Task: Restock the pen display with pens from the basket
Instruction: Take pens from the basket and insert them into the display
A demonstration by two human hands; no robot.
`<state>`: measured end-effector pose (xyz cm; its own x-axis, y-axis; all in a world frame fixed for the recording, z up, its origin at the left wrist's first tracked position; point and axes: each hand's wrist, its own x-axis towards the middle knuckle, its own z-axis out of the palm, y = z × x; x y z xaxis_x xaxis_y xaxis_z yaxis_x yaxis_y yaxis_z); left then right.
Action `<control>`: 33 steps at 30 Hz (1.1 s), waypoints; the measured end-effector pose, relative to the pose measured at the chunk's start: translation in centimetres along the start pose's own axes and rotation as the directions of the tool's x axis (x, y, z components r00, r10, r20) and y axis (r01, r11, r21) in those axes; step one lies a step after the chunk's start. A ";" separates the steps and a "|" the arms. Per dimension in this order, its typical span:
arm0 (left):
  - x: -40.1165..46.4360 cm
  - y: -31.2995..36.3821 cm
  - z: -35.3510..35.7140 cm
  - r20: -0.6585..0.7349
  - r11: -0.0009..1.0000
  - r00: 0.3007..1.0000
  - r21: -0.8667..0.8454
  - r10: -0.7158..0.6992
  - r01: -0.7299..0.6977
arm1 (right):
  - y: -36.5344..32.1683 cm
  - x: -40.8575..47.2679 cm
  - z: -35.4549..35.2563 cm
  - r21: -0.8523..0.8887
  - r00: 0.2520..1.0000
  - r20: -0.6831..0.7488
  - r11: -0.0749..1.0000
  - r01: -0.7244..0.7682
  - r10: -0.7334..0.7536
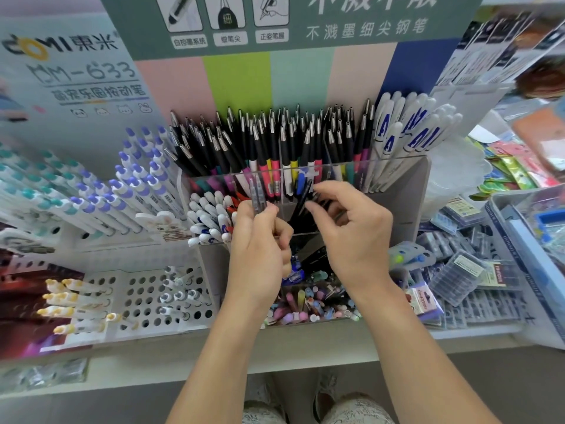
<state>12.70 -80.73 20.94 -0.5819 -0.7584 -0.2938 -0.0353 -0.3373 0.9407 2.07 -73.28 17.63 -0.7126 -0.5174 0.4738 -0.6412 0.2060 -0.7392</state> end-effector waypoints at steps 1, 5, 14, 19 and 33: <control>-0.1 -0.1 0.0 0.024 1.000 1.000 0.007 0.006 -0.006 | 0.2 0.0 0.2 -0.028 1.000 0.003 0.999 0.025 -0.025; -0.3 -0.4 -0.3 0.091 0.996 0.994 0.063 0.064 -0.070 | 0.4 0.0 0.6 -0.095 0.995 -0.003 0.991 0.098 -0.098; 0.3 -1.1 -0.5 0.029 0.990 1.000 0.144 0.011 -0.015 | -0.2 -0.3 0.4 -0.283 0.998 0.000 0.957 0.060 -0.063; 0.3 -0.4 0.1 0.132 0.992 0.984 0.037 -0.122 0.118 | -2.1 0.6 -1.5 -0.031 0.989 0.031 0.989 -0.143 0.144; -0.8 -0.5 0.0 0.390 0.992 0.915 0.114 -0.098 0.057 | -2.5 0.8 -2.6 0.512 0.759 0.517 0.568 -0.644 0.395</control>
<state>13.21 -79.97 20.69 -0.8464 -0.4436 -0.2946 -0.1608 -0.3145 0.9355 2.37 -72.05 21.06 -0.6474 -0.7406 -0.1797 0.2404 0.0254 -0.9704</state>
